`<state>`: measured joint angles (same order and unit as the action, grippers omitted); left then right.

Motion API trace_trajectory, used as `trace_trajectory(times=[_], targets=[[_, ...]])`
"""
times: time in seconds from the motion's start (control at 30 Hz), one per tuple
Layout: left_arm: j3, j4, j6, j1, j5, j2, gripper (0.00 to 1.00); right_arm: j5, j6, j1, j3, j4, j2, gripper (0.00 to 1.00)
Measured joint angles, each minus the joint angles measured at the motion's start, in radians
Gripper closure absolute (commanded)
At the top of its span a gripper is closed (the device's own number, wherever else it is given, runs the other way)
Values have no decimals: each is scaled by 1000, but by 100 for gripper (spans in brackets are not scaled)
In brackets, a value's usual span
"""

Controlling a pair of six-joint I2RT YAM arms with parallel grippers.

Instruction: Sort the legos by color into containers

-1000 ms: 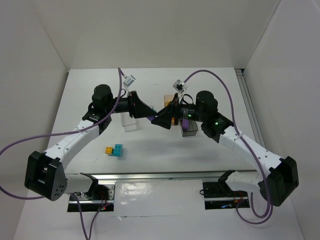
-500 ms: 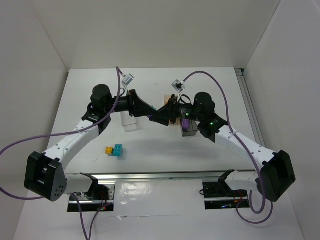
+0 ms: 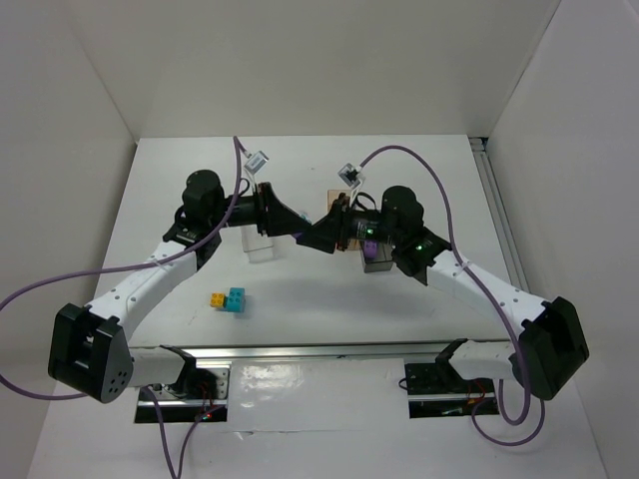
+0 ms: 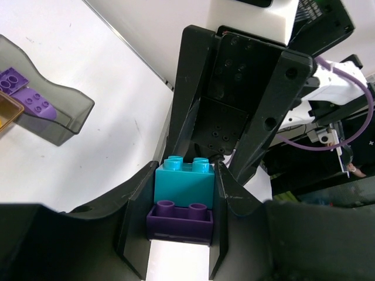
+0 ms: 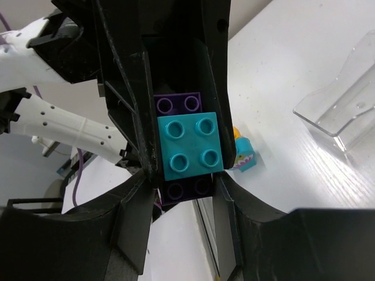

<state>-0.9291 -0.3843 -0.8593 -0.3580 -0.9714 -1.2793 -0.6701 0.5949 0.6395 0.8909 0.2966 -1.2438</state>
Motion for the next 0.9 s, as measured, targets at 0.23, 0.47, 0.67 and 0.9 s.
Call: trace_trajectory(times=[0.23, 0.47, 0.67, 0.9], targets=[[-7, 68, 43, -12, 9, 2, 100, 45, -46, 13, 9, -115, 31, 90], [-68, 156, 100, -29, 9, -7, 100, 62, -85, 16, 32, -190, 66, 90], [-175, 255, 177, -36, -45, -66, 100, 97, -133, 16, 65, -264, 88, 93], [-244, 328, 262, -36, -132, -133, 100, 119, -175, 17, 92, -342, 90, 94]])
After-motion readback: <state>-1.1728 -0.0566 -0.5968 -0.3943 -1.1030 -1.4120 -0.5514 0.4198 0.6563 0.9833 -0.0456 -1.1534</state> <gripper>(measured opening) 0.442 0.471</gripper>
